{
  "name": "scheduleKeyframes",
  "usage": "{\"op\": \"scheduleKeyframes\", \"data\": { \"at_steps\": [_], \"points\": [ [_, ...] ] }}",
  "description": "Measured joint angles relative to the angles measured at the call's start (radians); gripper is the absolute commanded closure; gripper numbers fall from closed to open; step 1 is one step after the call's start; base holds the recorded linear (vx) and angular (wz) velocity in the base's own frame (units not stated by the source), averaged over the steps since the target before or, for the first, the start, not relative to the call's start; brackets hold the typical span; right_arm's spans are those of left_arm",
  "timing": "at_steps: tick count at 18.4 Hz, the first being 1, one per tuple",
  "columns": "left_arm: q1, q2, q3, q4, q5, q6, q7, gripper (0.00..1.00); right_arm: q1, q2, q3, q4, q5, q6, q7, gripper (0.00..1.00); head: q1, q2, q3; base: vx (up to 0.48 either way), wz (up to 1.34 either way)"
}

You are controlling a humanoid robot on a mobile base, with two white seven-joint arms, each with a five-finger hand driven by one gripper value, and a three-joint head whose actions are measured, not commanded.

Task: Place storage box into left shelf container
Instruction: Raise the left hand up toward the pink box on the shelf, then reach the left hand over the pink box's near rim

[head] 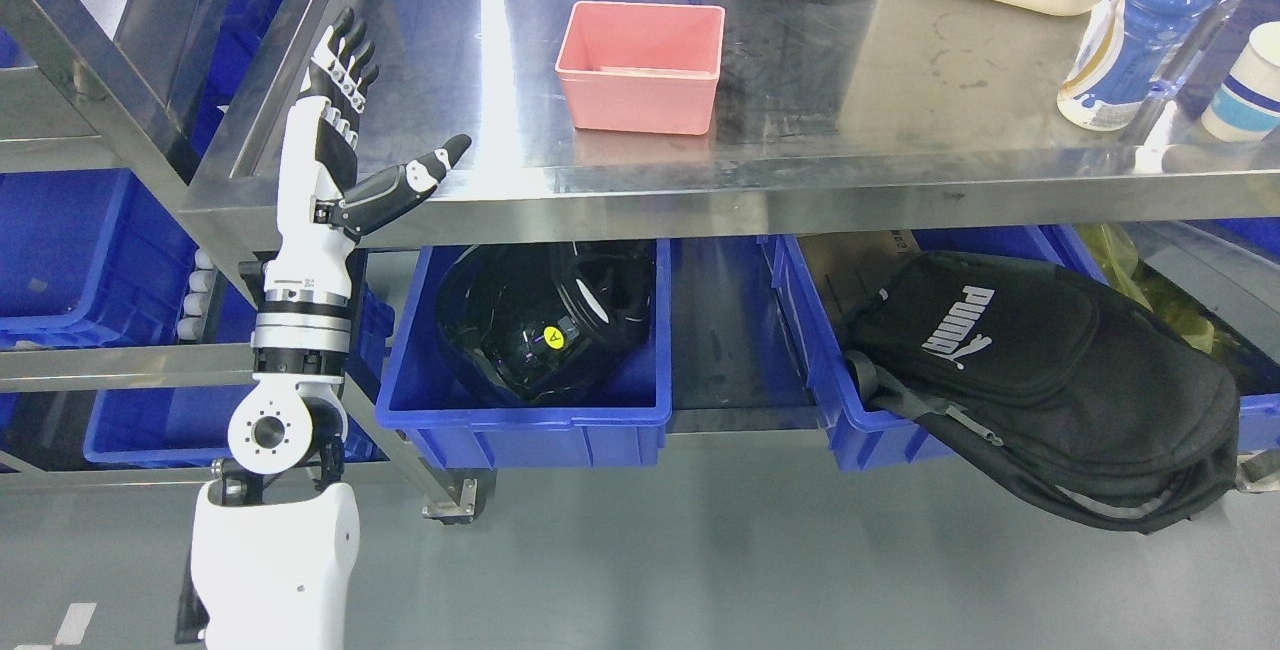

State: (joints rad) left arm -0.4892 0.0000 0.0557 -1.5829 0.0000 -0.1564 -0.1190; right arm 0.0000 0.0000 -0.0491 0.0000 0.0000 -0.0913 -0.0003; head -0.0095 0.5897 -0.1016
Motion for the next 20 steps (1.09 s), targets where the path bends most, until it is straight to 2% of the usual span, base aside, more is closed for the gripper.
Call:
{"op": "scheduleKeyframes", "data": {
  "at_steps": [4, 7, 11, 14, 16, 20],
  "points": [
    [-0.015, 0.0, 0.002, 0.0, 0.0, 0.003, -0.048, 0.0, 0.0, 0.0, 0.0, 0.0, 0.0, 0.0, 0.0, 0.0, 0.0, 0.0, 0.0, 0.0, 0.0],
    [-0.071, 0.016, 0.008, 0.002, 0.0, 0.005, -0.15, 0.0, 0.0, 0.0, 0.0, 0.0, 0.0, 0.0, 0.0, 0.0, 0.0, 0.0, 0.0, 0.0, 0.0],
    [-0.21, 0.096, 0.015, 0.038, 0.0, 0.007, -0.339, 0.04, 0.0, 0.0, 0.0, 0.0, 0.0, 0.0, 0.001, 0.0, 0.0, 0.0, 0.0, 0.0, 0.0],
    [-0.329, 0.193, -0.016, 0.087, 0.0, 0.024, -0.553, 0.04, 0.0, 0.0, 0.0, 0.0, 0.0, 0.0, 0.001, 0.0, 0.0, 0.0, 0.0, 0.0, 0.0],
    [-0.388, 0.242, -0.068, 0.118, -0.019, 0.058, -0.623, 0.03, 0.0, 0.0, 0.0, 0.0, 0.0, 0.0, 0.001, 0.0, 0.0, 0.0, 0.0, 0.0, 0.0],
    [-0.467, 0.296, -0.172, 0.206, -0.154, 0.085, -0.71, 0.01, 0.0, 0.0, 0.0, 0.0, 0.0, 0.0, 0.001, 0.0, 0.0, 0.0, 0.0, 0.0, 0.0]
  ]
}}
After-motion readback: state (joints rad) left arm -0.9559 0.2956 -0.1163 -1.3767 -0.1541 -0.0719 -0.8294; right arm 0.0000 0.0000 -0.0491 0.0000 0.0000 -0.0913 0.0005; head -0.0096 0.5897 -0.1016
